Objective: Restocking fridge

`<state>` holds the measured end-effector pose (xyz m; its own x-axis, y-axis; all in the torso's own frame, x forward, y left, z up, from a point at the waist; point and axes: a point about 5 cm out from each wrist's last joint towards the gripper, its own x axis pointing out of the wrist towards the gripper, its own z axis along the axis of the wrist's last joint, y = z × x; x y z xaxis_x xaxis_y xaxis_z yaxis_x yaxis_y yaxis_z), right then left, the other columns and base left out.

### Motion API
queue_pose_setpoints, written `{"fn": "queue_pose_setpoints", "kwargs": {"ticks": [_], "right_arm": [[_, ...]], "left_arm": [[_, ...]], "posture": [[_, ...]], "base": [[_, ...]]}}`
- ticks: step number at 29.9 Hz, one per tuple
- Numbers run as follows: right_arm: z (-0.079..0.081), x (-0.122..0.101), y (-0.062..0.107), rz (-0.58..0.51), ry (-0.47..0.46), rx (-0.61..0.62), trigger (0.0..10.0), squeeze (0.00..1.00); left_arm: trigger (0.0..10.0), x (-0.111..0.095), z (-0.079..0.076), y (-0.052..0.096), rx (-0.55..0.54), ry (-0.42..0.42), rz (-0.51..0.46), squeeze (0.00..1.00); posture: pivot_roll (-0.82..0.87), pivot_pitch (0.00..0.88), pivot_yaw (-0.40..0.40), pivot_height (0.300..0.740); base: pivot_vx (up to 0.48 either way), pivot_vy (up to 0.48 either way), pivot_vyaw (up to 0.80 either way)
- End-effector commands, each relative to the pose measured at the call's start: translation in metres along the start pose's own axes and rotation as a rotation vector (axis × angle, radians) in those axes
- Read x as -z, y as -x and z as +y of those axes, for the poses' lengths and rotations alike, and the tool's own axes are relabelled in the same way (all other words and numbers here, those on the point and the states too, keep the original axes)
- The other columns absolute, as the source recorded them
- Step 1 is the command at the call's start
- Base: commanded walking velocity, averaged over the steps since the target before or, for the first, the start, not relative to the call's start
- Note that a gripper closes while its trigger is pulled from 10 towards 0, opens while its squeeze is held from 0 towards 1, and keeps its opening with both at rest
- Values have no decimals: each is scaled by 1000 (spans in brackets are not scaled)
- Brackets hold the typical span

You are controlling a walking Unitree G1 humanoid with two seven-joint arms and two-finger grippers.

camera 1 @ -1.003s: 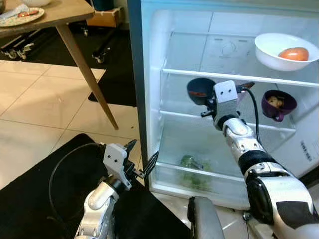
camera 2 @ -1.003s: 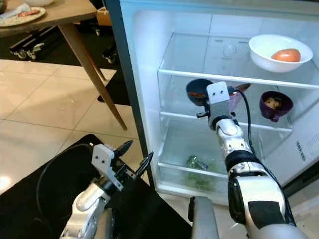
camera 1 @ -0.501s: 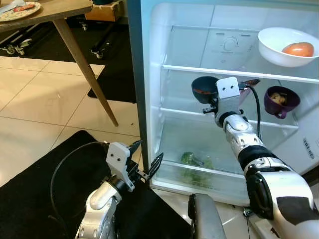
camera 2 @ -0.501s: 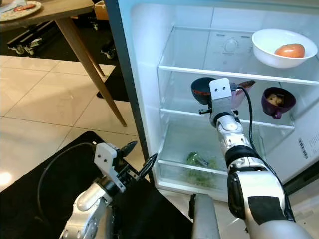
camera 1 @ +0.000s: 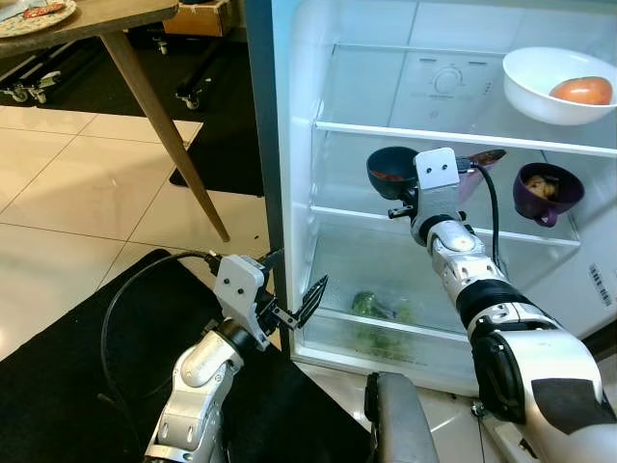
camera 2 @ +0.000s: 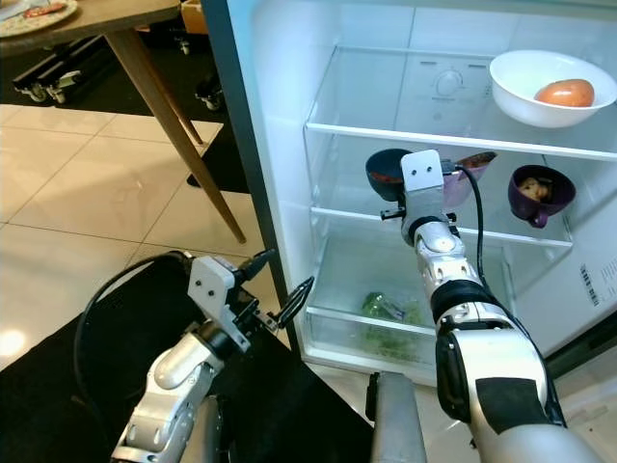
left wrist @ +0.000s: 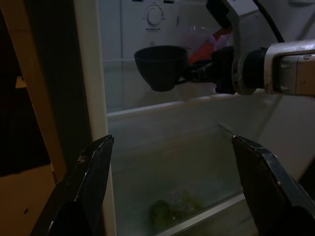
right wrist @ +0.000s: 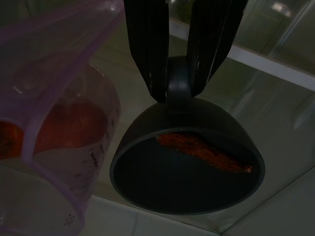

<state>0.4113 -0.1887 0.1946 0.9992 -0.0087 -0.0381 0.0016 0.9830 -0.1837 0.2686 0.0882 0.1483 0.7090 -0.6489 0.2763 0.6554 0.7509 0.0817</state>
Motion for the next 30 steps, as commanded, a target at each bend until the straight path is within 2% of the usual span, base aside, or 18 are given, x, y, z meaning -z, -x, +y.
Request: {"fn": "queue_pose_setpoints", "kwargs": {"ticks": [1, 7, 8, 9, 10, 12, 13, 15, 16, 18, 19, 21, 22, 23, 24, 30], "right_arm": [[2, 8, 1, 47, 2, -5, 10000, 0], [2, 7, 1, 41, -27, -14, 10000, 0], [1, 5, 0, 34, -37, -14, 10000, 114], [1, 5, 0, 32, -39, -14, 10000, 114], [0, 4, 0, 27, -46, -14, 10000, 553], [0, 3, 0, 23, -51, -15, 10000, 553], [0, 2, 0, 15, -62, -16, 10000, 863], [0, 2, 0, 15, -62, -16, 10000, 863], [0, 1, 0, 10, -67, -16, 10000, 898], [1, 1, 0, 6, -71, -14, 10000, 898], [1, 0, 0, 4, -77, -12, 10000, 776], [1, 0, 0, 4, -77, -12, 10000, 776], [0, -1, 0, -1, -88, -12, 10000, 384], [0, -1, 0, -1, -88, -12, 10000, 384], [-1, -2, 0, -10, -106, -11, 10000, 0], [-6, -8, 0, -67, -166, -66, 10000, 0]], "left_arm": [[10000, 2, -3, 3, 7, 1, 17, 0], [10000, 2, -2, 5, 1, -1, 27, 0], [10000, 2, -2, 5, 0, -3, 28, 0], [10000, 1, -2, 5, 0, -3, 29, 0], [10000, 1, -2, 6, 0, -5, 30, 0], [10000, 1, -2, 6, 0, -6, 31, 0], [10000, 1, -2, 6, 0, -8, 32, 0], [10000, 1, -2, 6, 0, -8, 32, 0], [10000, 0, -2, 6, 1, -8, 33, 0], [10000, 0, -2, 6, 2, -9, 34, 0], [10000, 0, -2, 6, 2, -10, 34, 0], [10000, 0, -2, 6, 2, -10, 34, 0], [10000, -1, -2, 6, 2, -11, 33, 0], [10000, -1, -2, 6, 2, -11, 33, 0], [10000, -1, -2, 5, 2, -12, 32, 0], [10000, -1, -1, 2, 5, -12, 27, 0]], "posture": [[11, 285, 36, 540], [15, 288, 38, 540], [15, 288, 38, 540], [15, 288, 38, 540], [18, 287, 38, 540], [18, 287, 38, 540], [19, 287, 38, 540], [19, 287, 38, 540], [19, 287, 38, 540], [19, 287, 38, 540], [22, 289, 38, 540], [22, 289, 38, 540], [22, 289, 38, 540], [22, 289, 38, 540], [20, 287, 38, 540], [8, 266, 42, 540]], "base": [[0, 0, 0], [0, 0, 0], [0, 0, 0], [0, 0, 0], [0, 0, 0], [0, 0, 0], [0, 0, 0], [0, 0, 0], [0, 0, 0], [0, 0, 0], [0, 0, 0], [0, 0, 0], [0, 0, 0], [0, 0, 0], [0, 0, 0], [0, 0, 0]]}}
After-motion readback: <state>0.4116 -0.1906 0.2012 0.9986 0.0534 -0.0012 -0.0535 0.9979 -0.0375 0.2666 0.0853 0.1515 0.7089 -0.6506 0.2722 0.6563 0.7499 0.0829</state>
